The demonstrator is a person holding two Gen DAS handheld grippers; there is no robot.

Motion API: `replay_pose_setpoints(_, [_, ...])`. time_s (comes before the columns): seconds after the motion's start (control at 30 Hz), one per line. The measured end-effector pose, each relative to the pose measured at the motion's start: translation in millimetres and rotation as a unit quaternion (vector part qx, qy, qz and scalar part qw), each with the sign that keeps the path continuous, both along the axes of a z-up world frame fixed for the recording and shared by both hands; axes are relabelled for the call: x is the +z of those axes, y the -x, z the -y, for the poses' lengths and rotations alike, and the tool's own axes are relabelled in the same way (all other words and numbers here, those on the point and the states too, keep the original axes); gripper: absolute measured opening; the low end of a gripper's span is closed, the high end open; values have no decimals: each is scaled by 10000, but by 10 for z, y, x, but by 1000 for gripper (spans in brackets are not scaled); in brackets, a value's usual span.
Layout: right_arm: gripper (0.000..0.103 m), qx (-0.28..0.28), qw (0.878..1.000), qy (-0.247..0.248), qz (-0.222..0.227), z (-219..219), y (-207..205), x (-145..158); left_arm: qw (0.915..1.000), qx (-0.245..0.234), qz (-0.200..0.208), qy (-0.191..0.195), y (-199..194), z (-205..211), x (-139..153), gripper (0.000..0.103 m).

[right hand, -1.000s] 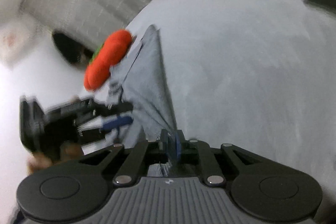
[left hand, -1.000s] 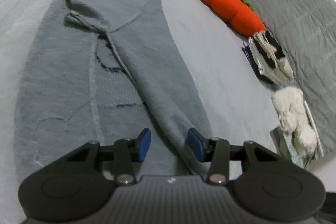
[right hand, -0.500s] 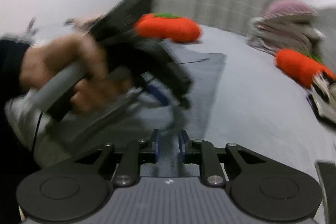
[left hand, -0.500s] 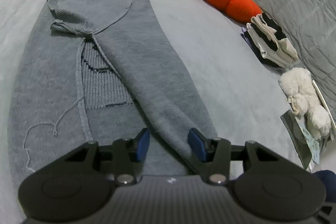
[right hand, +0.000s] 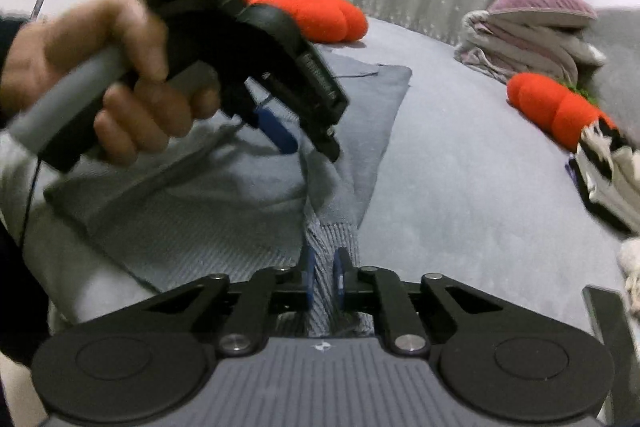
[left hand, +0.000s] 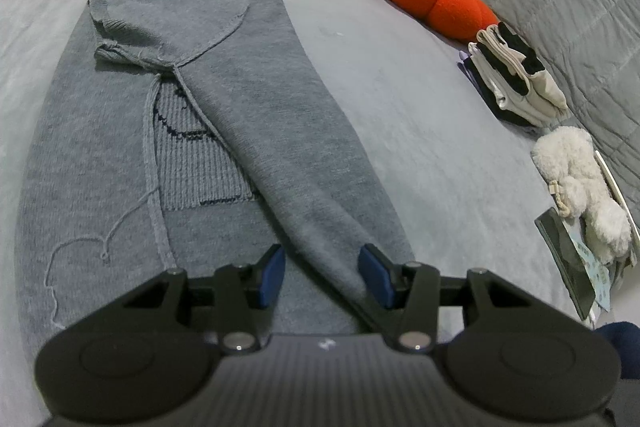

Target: Fold clothes

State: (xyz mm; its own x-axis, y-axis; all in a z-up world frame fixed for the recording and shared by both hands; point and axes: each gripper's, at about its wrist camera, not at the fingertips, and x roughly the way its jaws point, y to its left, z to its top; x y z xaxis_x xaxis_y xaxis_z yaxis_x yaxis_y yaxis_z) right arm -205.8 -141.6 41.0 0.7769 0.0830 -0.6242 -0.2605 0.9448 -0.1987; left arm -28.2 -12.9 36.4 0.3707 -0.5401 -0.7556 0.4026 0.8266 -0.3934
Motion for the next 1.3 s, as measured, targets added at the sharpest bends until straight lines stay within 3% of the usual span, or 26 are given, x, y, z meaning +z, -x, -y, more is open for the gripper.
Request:
replay_pose_setpoints(0.37, [7,-73,9943,-1048,176,54,110,317,9989,393,-93,229,-84,-257,148,47])
replay_pose_setpoints(0.6, [7,15,9867,-1627,6,-49,135,340,9958,862,-87,308,-161,-562,211,47])
replay_pose_setpoints(0.83, [7,14,9777,-2099,10,-119,175,353,9951,927,-147,304,-153,-681,175,48])
replay_pose_setpoints(1.03, [7,-94,9819,-1852,-382,-276,86,118,9965,803,-49,208,-75,-626,181,48])
replay_pose_setpoints(1.3, [7,40,9830,-1813,-273,-517,83,102,9966,812,-21,156,-52,-636,199,48])
